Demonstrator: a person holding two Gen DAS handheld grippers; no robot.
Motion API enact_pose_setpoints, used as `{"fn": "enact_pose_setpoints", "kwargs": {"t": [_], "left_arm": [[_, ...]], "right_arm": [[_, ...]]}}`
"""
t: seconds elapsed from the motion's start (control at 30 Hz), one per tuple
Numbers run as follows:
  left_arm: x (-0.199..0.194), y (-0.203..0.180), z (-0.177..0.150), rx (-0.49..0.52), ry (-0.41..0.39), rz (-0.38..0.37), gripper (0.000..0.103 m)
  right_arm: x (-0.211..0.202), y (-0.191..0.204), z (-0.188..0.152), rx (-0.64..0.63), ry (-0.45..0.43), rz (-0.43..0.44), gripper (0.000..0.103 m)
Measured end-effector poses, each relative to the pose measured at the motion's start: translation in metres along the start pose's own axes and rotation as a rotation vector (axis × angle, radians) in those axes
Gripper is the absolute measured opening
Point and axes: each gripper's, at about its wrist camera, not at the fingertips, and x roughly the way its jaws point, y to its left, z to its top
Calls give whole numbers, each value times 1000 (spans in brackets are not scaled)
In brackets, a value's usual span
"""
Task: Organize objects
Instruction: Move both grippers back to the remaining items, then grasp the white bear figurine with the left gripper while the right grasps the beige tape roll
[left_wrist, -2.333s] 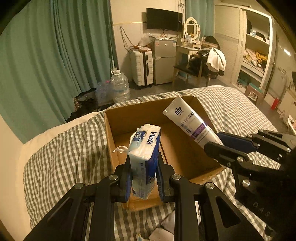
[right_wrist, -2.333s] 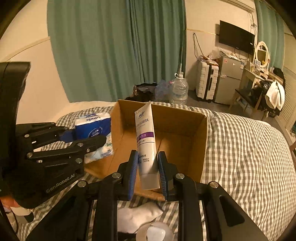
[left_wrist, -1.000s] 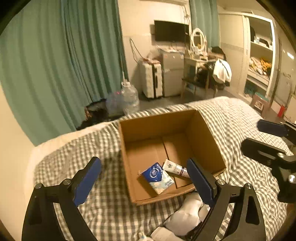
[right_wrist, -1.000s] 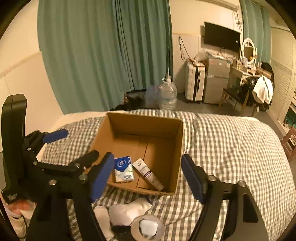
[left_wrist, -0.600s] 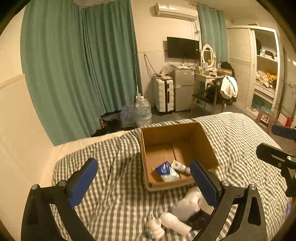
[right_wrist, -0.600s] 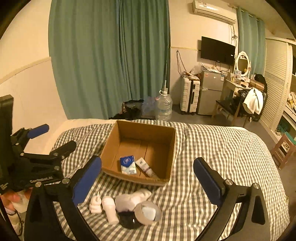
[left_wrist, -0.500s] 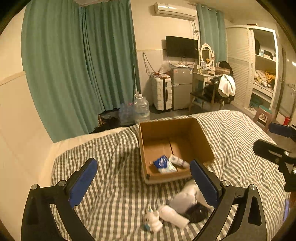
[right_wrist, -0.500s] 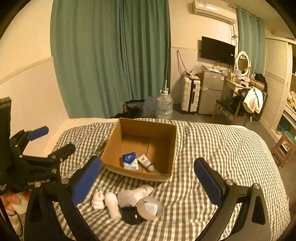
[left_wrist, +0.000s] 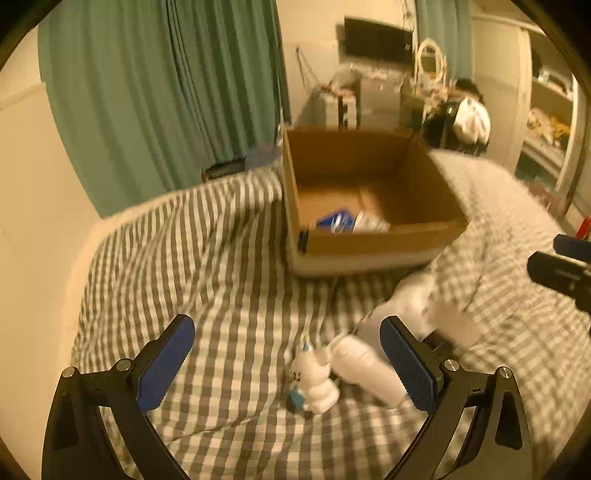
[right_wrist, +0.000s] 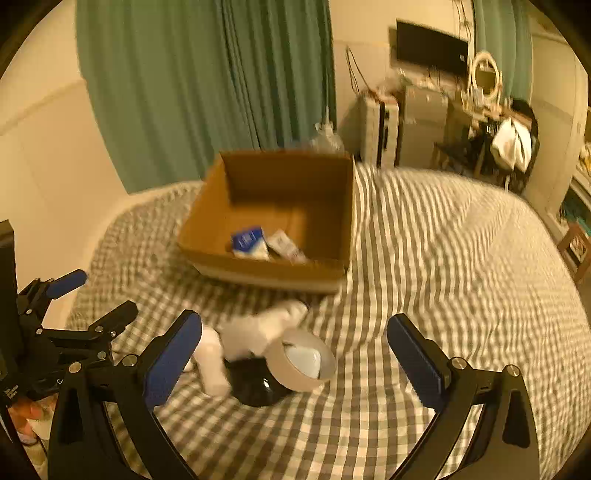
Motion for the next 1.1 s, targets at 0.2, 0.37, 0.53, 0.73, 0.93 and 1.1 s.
{"fn": "enact_pose_setpoints", "kwargs": {"t": [0.2,0.37,0.53,0.73,0.93,1.1], "left_arm": [[52,-2,-27,15,108,86,103],[72,1,-41,2,183,57,103],[87,-3,-52,18,234,27,103],[93,-8,-56,31,247,7,96],[98,-16,-61,57,288,-111,58],[99,-25,-67,89,310,-127,48]], "right_arm": [[63,-19,-22,38,128,-76,101],[98,-29,-37,73,218,-56,101],[118,-33,-45,108,269,-9,101],[133,-34,-52,151,315,56,101],[141,-25,-56,134,347,78,86],[134,-21,-58,133,328,73,86]]}}
